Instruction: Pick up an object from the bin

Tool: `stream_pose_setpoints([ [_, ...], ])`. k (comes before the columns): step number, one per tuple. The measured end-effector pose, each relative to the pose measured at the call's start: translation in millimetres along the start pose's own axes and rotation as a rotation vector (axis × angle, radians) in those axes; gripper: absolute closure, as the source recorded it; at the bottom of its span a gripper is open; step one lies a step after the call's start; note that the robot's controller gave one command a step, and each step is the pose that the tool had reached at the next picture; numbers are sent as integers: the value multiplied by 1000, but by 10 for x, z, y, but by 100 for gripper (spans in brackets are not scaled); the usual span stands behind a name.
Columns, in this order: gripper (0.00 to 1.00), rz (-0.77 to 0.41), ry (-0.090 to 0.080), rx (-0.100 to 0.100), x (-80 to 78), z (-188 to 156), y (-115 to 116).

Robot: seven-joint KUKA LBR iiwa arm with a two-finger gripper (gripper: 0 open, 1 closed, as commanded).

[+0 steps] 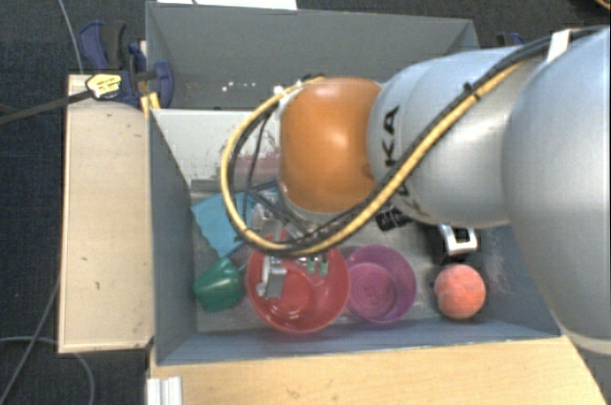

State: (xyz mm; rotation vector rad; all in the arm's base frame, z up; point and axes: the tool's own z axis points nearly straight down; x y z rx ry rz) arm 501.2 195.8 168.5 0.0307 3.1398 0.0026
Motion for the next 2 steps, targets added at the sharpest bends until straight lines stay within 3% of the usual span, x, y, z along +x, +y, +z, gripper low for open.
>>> stream_pose_setpoints([
  [1,0,-1,-1,0,-5,1,-1],
  [2,0,-20,-4,1,-692,198,-415],
])
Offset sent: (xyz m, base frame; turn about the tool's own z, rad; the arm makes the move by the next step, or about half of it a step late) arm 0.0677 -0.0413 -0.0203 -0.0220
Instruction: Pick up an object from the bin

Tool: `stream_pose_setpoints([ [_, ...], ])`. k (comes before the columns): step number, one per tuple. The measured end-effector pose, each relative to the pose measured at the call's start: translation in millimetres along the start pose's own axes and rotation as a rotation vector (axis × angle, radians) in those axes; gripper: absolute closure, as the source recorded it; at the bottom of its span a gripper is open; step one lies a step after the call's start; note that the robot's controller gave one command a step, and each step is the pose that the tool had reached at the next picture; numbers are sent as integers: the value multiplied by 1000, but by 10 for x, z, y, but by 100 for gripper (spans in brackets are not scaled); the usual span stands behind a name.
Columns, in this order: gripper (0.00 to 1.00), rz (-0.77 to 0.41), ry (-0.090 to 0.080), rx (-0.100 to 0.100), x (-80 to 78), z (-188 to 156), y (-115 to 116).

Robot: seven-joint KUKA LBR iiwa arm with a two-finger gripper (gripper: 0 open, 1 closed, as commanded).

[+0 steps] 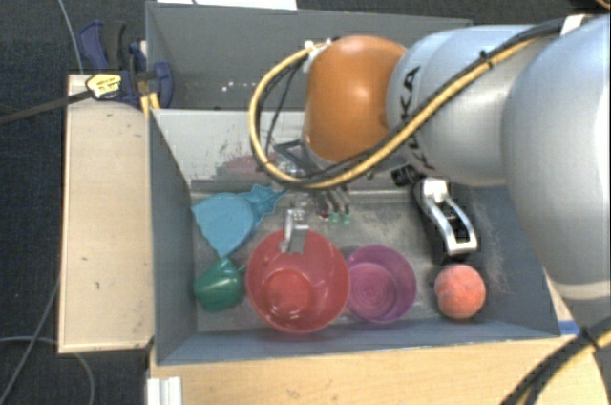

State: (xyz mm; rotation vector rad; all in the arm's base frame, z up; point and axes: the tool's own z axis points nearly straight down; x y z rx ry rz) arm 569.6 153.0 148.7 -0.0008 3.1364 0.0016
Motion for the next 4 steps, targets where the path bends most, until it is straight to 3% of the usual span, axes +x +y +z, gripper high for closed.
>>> stream_pose_setpoints([
  [1,0,-5,0,-3,272,-30,-7],
  [2,0,-411,-7,-3,387,-203,-221],
  [3,0,6,2,-3,332,368,-163],
  [4,0,-79,3,-3,219,367,-221],
])
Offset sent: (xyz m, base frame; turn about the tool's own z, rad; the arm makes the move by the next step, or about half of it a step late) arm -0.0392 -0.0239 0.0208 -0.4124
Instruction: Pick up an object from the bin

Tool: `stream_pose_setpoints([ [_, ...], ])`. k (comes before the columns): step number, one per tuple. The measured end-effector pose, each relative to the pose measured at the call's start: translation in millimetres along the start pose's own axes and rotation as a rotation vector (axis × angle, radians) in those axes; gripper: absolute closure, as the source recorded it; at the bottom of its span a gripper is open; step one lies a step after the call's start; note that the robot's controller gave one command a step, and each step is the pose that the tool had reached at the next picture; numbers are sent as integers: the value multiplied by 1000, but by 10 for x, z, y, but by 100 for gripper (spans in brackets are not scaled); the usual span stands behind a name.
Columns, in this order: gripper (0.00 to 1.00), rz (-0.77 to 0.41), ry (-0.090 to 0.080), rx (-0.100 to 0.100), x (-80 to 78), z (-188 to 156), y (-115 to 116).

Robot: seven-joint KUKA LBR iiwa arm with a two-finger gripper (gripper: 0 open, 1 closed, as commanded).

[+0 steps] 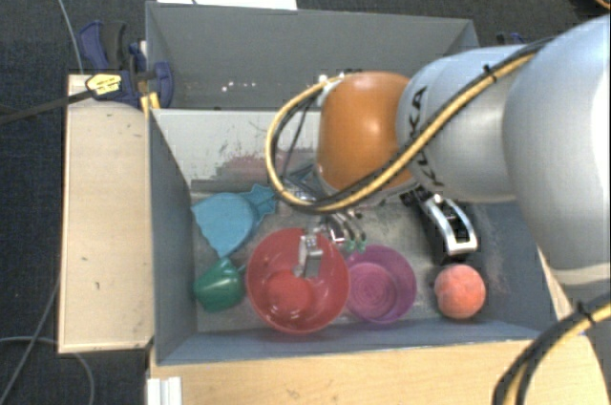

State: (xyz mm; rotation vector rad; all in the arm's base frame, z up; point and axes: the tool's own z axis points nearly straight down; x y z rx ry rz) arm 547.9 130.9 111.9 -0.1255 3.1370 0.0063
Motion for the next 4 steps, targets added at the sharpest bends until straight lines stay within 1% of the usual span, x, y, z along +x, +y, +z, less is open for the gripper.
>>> stream_pose_setpoints([
  [1,0,-201,-1,-1,-384,-262,-249],
  [2,0,-164,-3,0,-101,378,-702],
  [3,100,-280,-19,-5,-141,385,-151],
  [4,0,-279,-16,-3,-130,409,-165],
])
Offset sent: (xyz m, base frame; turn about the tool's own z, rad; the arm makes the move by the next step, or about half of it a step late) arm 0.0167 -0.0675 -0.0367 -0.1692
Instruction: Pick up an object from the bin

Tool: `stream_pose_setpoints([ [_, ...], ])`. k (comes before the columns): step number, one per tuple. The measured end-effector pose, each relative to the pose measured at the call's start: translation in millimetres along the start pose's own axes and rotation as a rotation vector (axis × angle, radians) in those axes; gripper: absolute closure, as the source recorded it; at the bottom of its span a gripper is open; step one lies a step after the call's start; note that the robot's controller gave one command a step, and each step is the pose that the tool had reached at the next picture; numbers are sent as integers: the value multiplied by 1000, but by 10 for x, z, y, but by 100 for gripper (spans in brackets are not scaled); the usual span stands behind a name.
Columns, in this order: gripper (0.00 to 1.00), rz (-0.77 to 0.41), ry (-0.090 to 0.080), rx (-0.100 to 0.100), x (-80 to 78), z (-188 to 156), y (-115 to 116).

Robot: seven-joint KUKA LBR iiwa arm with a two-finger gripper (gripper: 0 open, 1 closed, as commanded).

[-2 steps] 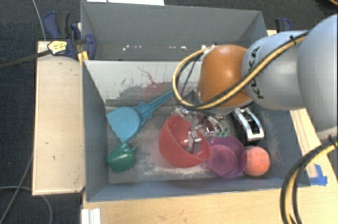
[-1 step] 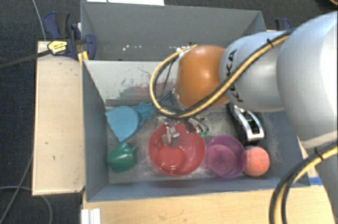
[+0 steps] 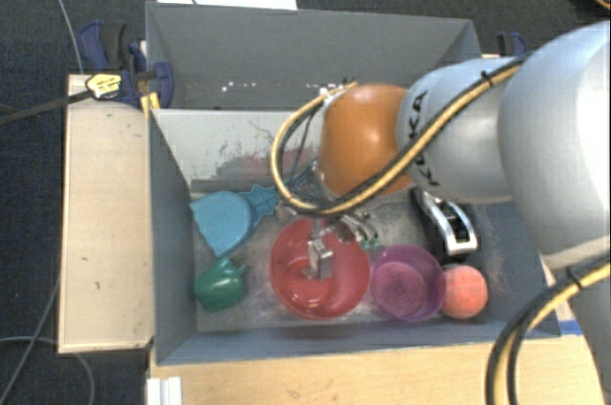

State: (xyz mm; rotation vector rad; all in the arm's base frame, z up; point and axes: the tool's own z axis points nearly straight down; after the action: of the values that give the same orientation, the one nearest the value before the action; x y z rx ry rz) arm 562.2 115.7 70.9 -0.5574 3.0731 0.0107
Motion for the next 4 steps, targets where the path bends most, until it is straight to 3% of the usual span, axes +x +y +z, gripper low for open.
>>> stream_pose_setpoints([
  [1,0,2,0,0,0,0,-1],
  [2,0,29,-4,1,-26,-252,-537],
  [3,0,9,-2,-5,21,-384,-405],
  [4,0,36,-1,-3,32,-390,-441],
])
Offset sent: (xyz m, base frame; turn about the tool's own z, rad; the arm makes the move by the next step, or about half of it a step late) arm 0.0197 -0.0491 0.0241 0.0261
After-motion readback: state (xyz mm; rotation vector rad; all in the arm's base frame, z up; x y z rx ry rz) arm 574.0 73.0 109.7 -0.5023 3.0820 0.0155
